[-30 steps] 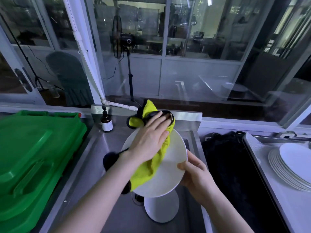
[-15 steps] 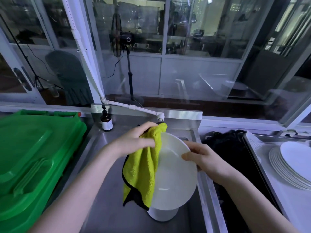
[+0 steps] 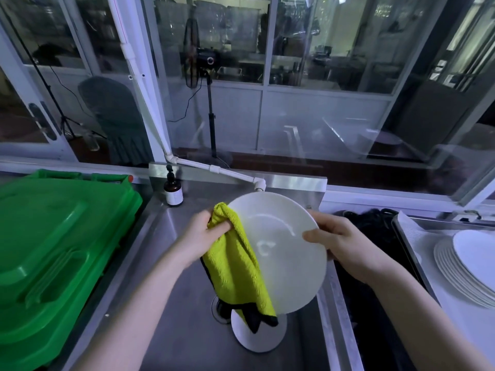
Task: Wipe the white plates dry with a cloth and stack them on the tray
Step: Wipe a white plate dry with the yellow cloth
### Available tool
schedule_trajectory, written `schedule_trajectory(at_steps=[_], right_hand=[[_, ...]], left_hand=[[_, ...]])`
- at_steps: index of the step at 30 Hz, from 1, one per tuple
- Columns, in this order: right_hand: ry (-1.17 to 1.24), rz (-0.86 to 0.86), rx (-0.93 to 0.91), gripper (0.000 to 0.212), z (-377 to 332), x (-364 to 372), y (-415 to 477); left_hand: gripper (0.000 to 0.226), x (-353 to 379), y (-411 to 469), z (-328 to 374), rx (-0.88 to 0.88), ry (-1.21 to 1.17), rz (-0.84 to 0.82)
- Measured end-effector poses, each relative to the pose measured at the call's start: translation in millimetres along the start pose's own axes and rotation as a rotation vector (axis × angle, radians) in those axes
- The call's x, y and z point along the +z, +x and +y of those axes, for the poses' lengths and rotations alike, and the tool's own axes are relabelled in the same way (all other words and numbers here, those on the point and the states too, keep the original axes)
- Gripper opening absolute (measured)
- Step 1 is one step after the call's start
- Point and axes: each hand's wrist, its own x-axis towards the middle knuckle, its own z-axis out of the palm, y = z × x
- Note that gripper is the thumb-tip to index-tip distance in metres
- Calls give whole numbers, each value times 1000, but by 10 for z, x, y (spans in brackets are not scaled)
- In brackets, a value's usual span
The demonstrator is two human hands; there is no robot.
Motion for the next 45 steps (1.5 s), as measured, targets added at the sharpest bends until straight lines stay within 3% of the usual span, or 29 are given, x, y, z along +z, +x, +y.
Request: schedule_trajectory(at_steps=[4,8,10,15,19,23,25,28,31,34,39,42,45], right_hand=[[-168,-150,-2,32,-126,95,29],[-234,-216,60,29,-84,220,123],[-176,-190,79,34,-86,160,124],[55,69,90,39,13,22,152],[364,229,135,41,357,259,59],[399,111,145,39,419,155,-63],[198,115,104,35,291,26,5],[-331,112,-86,19,58,-15,152],[-592,123,-190,18,19,65,208],[-418,178,-194,15,83,43,170],[167,556,-40,18,291,130,139],[184,547,2,22,393,215,114],[-37,431,-65,24,329,159,101]], left_hand=[[35,-24,135,222,201,162,-152],[26,42,192,257,272,283,-286],[27,20,131,139,180,171,-194],[4,311,-209,-284,-342,-487,275],[12,511,-270,-265,-486,-622,423],[10,335,-207,-138,-346,-421,368],[6,266,-159,15,-184,-287,303],[16,249,-73,308,112,50,103],[28,282,-45,462,200,150,-25],[18,266,-39,352,153,44,28],[5,526,-240,-2,-257,-489,345],[6,504,-262,-57,-266,-424,341],[15,334,-176,-1,-82,-173,227]])
